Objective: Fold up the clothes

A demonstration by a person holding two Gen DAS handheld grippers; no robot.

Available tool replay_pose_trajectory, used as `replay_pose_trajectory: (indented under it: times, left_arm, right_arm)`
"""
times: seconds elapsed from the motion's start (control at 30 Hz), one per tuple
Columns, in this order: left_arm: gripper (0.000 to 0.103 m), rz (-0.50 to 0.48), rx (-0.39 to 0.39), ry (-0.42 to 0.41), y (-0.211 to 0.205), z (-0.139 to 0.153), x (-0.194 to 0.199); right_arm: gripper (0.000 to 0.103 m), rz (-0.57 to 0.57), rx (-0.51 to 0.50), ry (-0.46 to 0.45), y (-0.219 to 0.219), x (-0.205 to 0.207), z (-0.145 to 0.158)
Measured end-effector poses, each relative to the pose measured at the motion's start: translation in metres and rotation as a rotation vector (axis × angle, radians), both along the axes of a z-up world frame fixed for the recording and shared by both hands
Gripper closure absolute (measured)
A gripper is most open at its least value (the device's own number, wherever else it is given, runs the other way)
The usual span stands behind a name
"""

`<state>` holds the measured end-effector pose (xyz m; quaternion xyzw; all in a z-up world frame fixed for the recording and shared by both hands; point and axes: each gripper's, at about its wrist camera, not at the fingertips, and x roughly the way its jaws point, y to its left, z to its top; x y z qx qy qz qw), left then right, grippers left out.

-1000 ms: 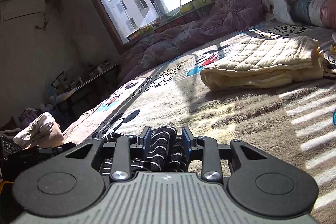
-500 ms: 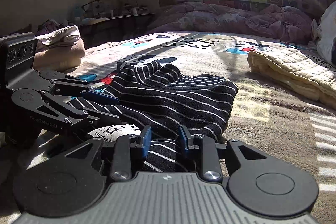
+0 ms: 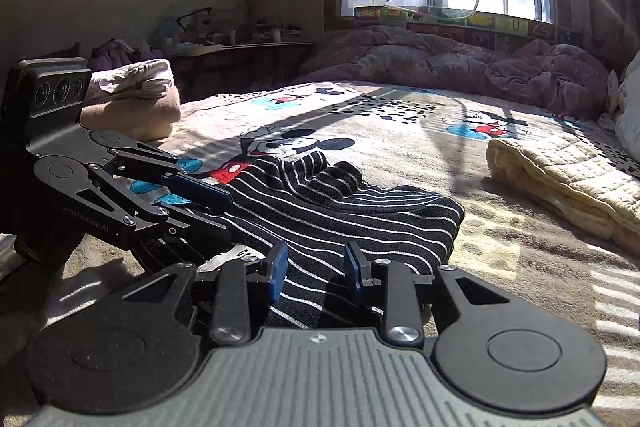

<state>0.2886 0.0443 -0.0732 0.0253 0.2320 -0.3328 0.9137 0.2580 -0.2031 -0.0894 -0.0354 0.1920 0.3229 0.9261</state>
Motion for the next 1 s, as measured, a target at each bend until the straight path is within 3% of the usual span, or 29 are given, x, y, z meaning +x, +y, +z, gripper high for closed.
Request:
replay_pose_trajectory:
  times: [0.13,0.23,0.3,0.4,0.43,0.47,0.53,0.6,0.7,0.77,0.87,1.0]
  left_arm:
    - [0.067,-0.043,0.014,0.044,-0.015,0.001,0.036]
    - [0.069,-0.047,0.024,0.097,-0.019,-0.010,0.068]
    - [0.069,-0.053,0.056,0.118,-0.024,-0.021,0.083]
    - [0.077,0.114,0.034,0.169,-0.011,-0.032,0.103]
    - [0.084,0.137,-0.007,0.188,-0.001,-0.034,0.106]
    - [0.090,0.147,0.007,0.180,-0.001,-0.035,0.105]
    - [0.091,0.167,0.037,0.162,0.000,-0.036,0.104]
    - [0.097,0.222,0.061,0.142,-0.001,-0.035,0.104]
    - [0.097,0.230,0.036,0.137,0.006,-0.033,0.101]
    - [0.097,0.279,0.060,0.089,0.009,-0.021,0.097]
    - [0.097,0.240,0.056,0.041,0.007,-0.002,0.092]
    - [0.097,0.063,0.110,0.027,-0.026,-0.002,0.083]
  right_arm:
    - [0.072,0.014,-0.088,-0.088,0.018,0.024,0.008]
    - [0.073,0.020,-0.023,-0.058,0.011,0.049,0.010]
    - [0.073,0.025,-0.069,-0.048,0.013,0.067,0.003]
    - [0.075,-0.010,-0.063,0.012,0.009,0.083,-0.008]
    - [0.075,-0.028,-0.054,0.038,0.006,0.087,-0.011]
    - [0.076,-0.046,-0.045,0.064,0.003,0.091,-0.015]
    - [0.079,-0.082,-0.028,0.115,-0.003,0.100,-0.022]
    - [0.079,-0.094,-0.055,0.092,0.003,0.095,-0.023]
    - [0.079,-0.100,-0.070,0.080,0.004,0.091,-0.018]
    - [0.079,-0.101,-0.063,0.069,0.002,0.087,-0.012]
    - [0.078,-0.089,-0.070,0.038,0.003,0.086,0.000]
    - [0.078,-0.013,-0.149,-0.022,0.020,0.091,0.004]
